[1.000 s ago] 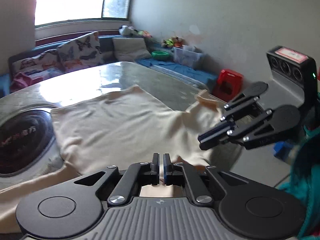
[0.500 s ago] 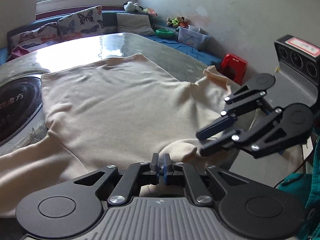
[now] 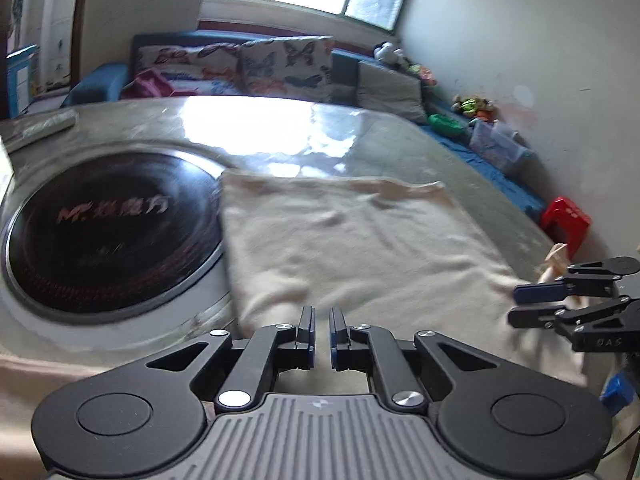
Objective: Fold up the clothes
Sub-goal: 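Open both tools and release the sweatshirt onto the table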
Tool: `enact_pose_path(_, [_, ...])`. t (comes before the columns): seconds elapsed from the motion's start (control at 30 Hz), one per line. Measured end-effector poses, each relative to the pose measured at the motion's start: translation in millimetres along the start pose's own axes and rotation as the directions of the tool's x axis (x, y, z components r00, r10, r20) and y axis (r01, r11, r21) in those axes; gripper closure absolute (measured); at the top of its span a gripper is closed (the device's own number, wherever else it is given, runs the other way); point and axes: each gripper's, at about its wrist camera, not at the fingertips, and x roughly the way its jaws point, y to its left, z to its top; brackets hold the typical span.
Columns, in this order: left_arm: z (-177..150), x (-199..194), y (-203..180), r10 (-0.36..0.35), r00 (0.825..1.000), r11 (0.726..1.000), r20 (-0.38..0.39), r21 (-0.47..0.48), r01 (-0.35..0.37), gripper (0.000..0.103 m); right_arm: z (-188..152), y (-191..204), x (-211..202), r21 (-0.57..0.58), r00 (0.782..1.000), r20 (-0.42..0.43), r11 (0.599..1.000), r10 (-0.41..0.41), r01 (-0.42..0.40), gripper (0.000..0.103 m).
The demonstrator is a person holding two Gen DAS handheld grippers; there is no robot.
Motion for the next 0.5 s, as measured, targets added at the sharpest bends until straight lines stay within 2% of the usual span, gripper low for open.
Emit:
enact_pose_path(0.13, [-9,-10,15,0.005,1.0,0.999,0.011,-0.047,-0.005,0.095,-8,-6,-3,-0.006,1.0,-0.008,1.0,-0.01,0.01,0.07])
enact_pose_path(0.27, [-4,-16,17,0.003,0.999,0.997,0.034,-0.071,-0.001,0.093,-5,-7,-6,-0.012,1.0,0.004,1.0,-0.009,0.009,0.069])
enact_pose_path(0.37, [1,-10,14,0.021,0.999,0.997,0.044,-0.069,-0.018,0.093,3,-9,-2,0.011,0.999,0.029,1.0,-0.016,0.015,0.065])
enact_pose_path(0.5, [-1,-2,24,0.031,0.999,0.995,0.031,-0.099,-0.028,0.093,4,-19,11,0.062,0.999,0.02,0.997,-0.043,0.041,0.065])
